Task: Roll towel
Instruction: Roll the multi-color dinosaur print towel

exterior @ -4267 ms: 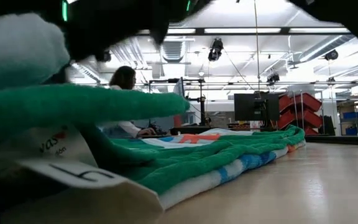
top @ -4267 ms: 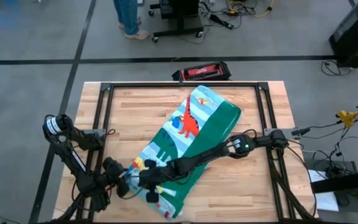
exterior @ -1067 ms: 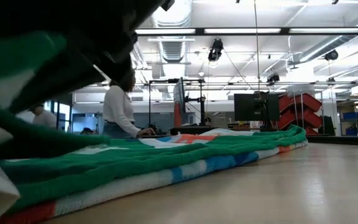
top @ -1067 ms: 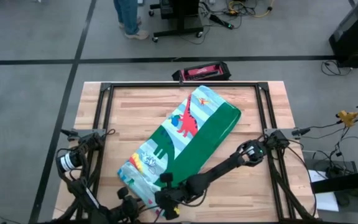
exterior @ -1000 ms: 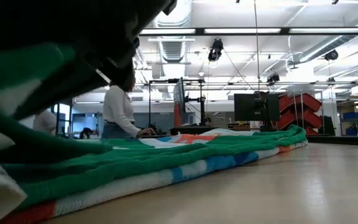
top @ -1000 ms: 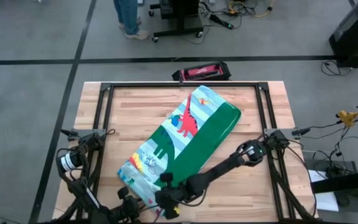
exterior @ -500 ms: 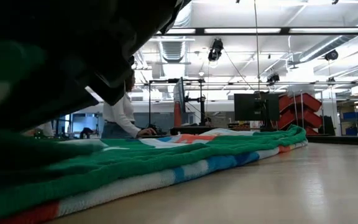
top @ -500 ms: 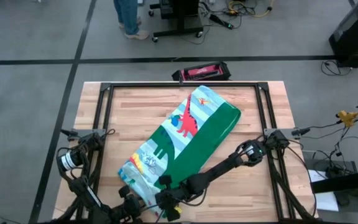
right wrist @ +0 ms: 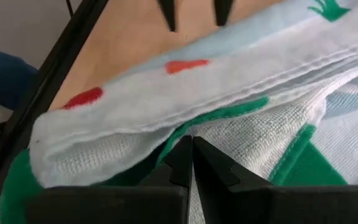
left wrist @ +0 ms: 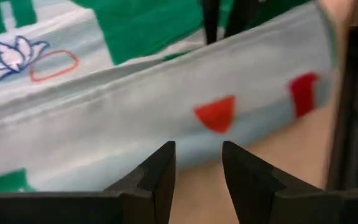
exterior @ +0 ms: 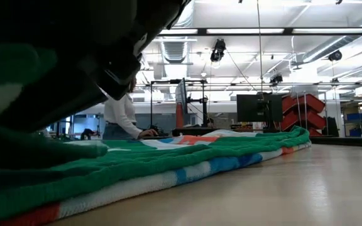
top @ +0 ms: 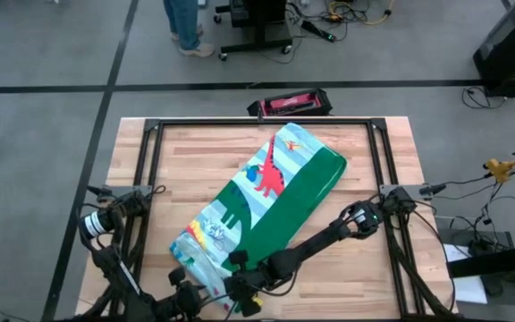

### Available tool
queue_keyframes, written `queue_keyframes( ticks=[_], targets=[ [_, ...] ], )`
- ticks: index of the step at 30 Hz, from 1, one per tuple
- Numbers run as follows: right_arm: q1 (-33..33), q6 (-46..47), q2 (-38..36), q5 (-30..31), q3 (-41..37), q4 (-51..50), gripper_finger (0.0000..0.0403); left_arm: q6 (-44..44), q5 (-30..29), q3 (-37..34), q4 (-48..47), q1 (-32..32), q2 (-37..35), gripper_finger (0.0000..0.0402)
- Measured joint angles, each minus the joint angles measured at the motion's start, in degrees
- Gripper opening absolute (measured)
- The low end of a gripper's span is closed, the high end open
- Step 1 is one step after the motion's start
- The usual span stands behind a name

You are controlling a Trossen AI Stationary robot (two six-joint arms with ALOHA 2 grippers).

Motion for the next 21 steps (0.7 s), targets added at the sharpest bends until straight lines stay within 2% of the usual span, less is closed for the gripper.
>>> queue_keyframes(
  ticks=[5, 10, 17, 21],
  targets=[
    [0.0, 0.49, -0.56, 0.27, 0.11, 0.19, 0.0, 2.53, -4.09, -3.19, 3.36, 1.61, 0.35, 0.0116],
    [-0.11, 0.98, -0.56, 0.35, -0.78, -0.27, 0.0, 5.91, -7.83, -3.28, 3.66, 2.93, 0.27, 0.0116],
    [-0.13, 0.98, -0.56, 0.5, -0.79, -0.26, 0.0, 7.04, -7.89, -4.24, 4.81, 5.52, 0.62, 0.0116],
    [-0.11, 0.96, -1.25, 2.51, -0.79, -2.31, 0.0, 7.04, -7.65, -5.26, 5.36, 5.93, 0.65, 0.0116]
  ],
)
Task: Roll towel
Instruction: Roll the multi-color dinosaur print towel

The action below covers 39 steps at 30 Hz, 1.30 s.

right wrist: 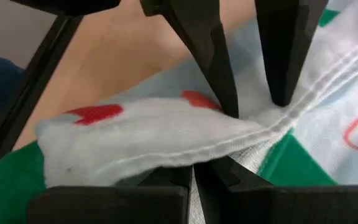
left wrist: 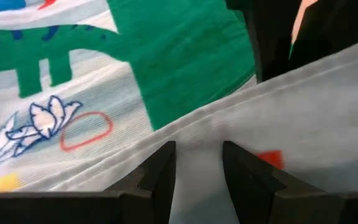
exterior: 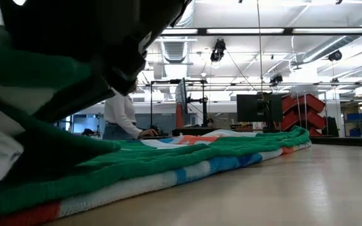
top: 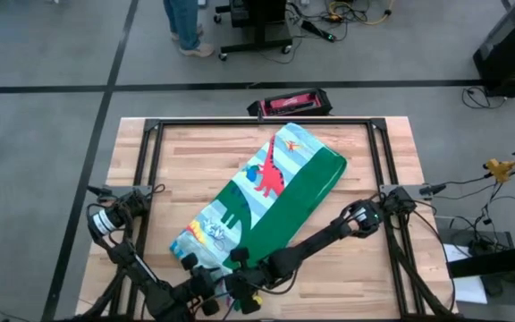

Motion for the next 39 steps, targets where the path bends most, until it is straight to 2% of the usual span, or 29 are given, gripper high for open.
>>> queue_keyframes(
  ticks=[6, 12, 16, 20, 24, 28, 34, 39],
  targets=[
    [0.1, 0.0, -2.75, 1.94, 0.0, -5.12, 0.0, 1.93, -0.4, -2.27, 6.23, 0.04, 0.02, 0.0116],
    [1.14, -0.56, -4.45, 1.98, 0.0, -4.11, 0.0, 7.96, -1.18, -4.51, 15.05, 0.08, 0.02, 0.0116],
    [2.29, -1.3, -4.32, 1.76, -0.03, -2.92, 0.0, 7.4, -1.24, -5.47, 15.47, 0.07, 0.02, 0.0116],
    [3.28, -3.56, -4.32, 1.26, -0.04, 2.84, 0.0, 7.04, -1.57, -5.91, 15.68, 0.07, 0.02, 0.0116],
    [3.07, -4.92, -3.28, -4.55, 0.08, 7.29, 0.0, 7.05, -2.04, -5.93, 15.54, 0.07, -0.06, 0.0116],
    [2.17, -2.61, -0.22, -5.23, -0.37, 2.81, 0.0, 7.21, -2.01, -5.95, 15.47, 0.07, -0.39, 0.0116],
    [2.25, 2.1, -0.45, -1.34, -0.35, -4.06, 0.0, 7.21, -1.9, -5.95, 14.85, 0.07, -0.6, 0.0116],
    [2.75, 5.18, -0.35, -1.69, -2.48, -2.26, 0.0, 4.27, -1.69, -5.95, 8.48, 0.07, -3.33, 0.0116]
  ],
)
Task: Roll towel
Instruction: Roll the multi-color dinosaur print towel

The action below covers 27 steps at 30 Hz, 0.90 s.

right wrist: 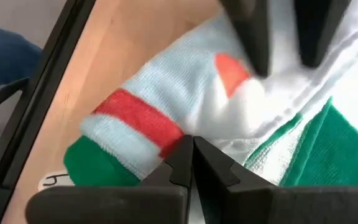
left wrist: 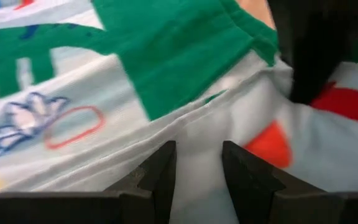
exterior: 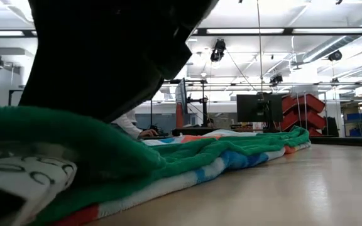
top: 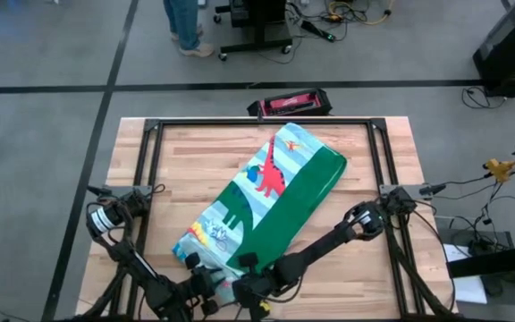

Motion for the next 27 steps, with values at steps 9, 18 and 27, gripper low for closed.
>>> queue_keyframes(
  ticks=[9, 18, 27],
  targets=[
    [0.02, 2.27, 0.12, -0.9, -2.76, 5.46, 0.0, -10.34, 10.93, 0.0, -19.82, -0.26, -10.42, 0.0116],
    [-0.02, 0.49, 0.34, -1.05, -2.32, 6.4, 0.0, -16.52, 23.31, -0.33, -24.07, -2.88, -15.95, 0.0116],
    [0.18, -1.02, 0.42, -1.03, -2.35, 7.42, 0.0, -24.85, 24.27, -10.79, -24.54, -1.37, -14.41, 0.0116]
  ],
)
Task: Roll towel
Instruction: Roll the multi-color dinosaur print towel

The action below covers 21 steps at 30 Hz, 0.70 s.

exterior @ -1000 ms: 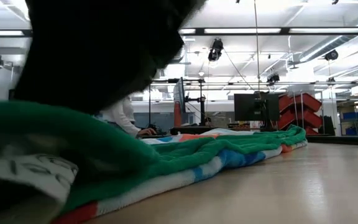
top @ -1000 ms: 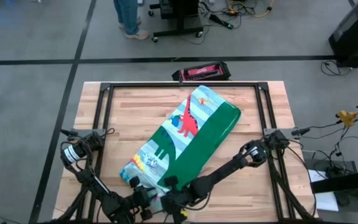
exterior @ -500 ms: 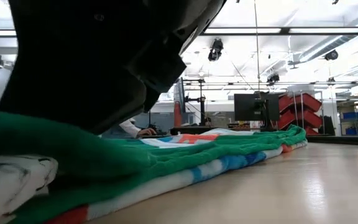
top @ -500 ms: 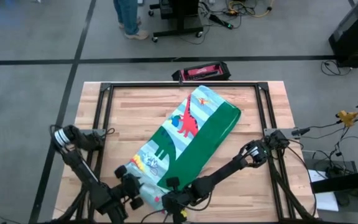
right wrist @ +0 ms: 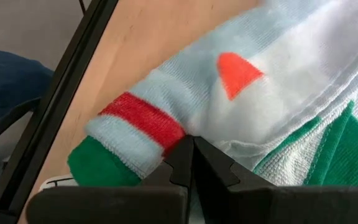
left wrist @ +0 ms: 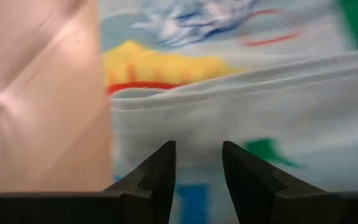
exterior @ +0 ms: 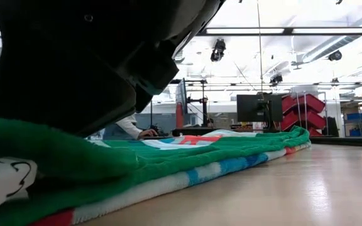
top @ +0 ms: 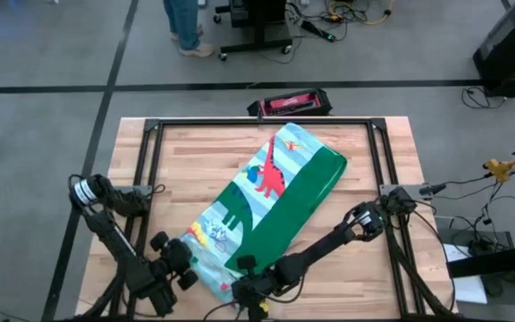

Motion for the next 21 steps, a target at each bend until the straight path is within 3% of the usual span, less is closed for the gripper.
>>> queue_keyframes(
  ticks=[6, 14, 21],
  targets=[
    [0.17, -5.41, -0.65, 0.87, 0.99, -0.78, 0.0, -3.07, -0.33, -4.95, 2.55, -0.1, -0.03, 0.0116],
    [-1.99, -16.12, -3.47, 1.57, 3.74, 2.73, 0.0, -0.97, -0.47, -5.24, 2.71, -0.16, -0.03, 0.0116],
    [-7.1, -24.96, -0.99, -6.07, 3.0, 9.96, 0.0, -1.4, -0.73, -5.21, 2.04, -0.26, -0.03, 0.0116]
  ],
)
